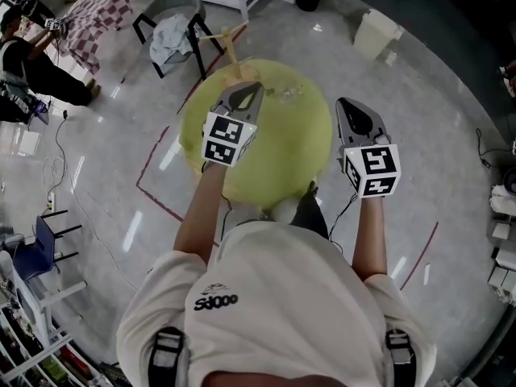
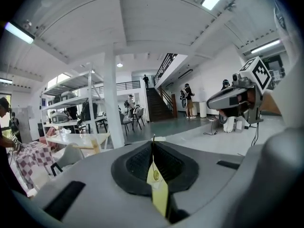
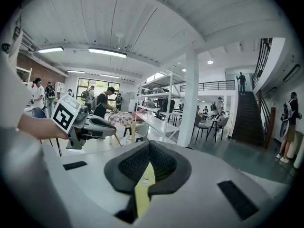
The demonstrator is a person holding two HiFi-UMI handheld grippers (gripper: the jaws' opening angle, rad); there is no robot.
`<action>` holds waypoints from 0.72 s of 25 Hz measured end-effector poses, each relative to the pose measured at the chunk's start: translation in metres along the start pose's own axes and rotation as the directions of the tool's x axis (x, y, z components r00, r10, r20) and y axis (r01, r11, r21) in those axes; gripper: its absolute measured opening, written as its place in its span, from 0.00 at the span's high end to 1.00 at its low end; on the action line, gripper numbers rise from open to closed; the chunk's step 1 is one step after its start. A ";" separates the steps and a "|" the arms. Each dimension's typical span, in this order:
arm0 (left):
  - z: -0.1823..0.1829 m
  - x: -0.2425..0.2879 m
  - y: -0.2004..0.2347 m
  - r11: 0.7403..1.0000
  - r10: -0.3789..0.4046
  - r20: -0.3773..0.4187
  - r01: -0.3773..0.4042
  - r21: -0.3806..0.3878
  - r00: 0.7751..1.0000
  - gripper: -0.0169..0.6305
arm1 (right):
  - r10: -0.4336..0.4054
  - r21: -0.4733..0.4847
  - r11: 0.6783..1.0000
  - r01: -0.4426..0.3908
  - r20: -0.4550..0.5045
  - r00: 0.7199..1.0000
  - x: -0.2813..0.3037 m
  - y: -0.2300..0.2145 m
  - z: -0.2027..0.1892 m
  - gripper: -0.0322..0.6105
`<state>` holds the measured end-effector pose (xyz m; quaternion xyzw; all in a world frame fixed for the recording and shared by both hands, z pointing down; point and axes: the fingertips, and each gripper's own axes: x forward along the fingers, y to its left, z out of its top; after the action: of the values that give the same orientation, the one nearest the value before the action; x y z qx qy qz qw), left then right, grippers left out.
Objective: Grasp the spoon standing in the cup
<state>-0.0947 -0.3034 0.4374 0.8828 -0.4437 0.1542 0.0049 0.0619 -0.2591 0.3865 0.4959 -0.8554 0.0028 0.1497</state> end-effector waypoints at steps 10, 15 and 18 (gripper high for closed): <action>0.034 -0.067 -0.012 0.997 -0.022 0.075 0.016 0.081 0.997 0.92 | -0.016 -0.081 0.997 0.018 0.024 1.000 -0.033 0.029 0.031 0.91; 0.048 -0.084 -0.016 0.997 -0.016 0.109 0.009 0.071 0.994 0.92 | 0.005 -0.091 0.996 -0.002 0.032 0.999 -0.039 0.036 0.039 0.92; 0.050 -0.087 -0.016 0.997 -0.020 0.112 0.012 0.075 0.994 0.92 | 0.020 -0.101 0.995 -0.017 0.033 0.999 -0.038 0.045 0.042 0.92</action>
<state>-0.1172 -0.2329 0.3677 0.8931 -0.4303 0.1206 -0.0515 0.0310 -0.2109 0.3431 0.4795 -0.8615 -0.0474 0.1601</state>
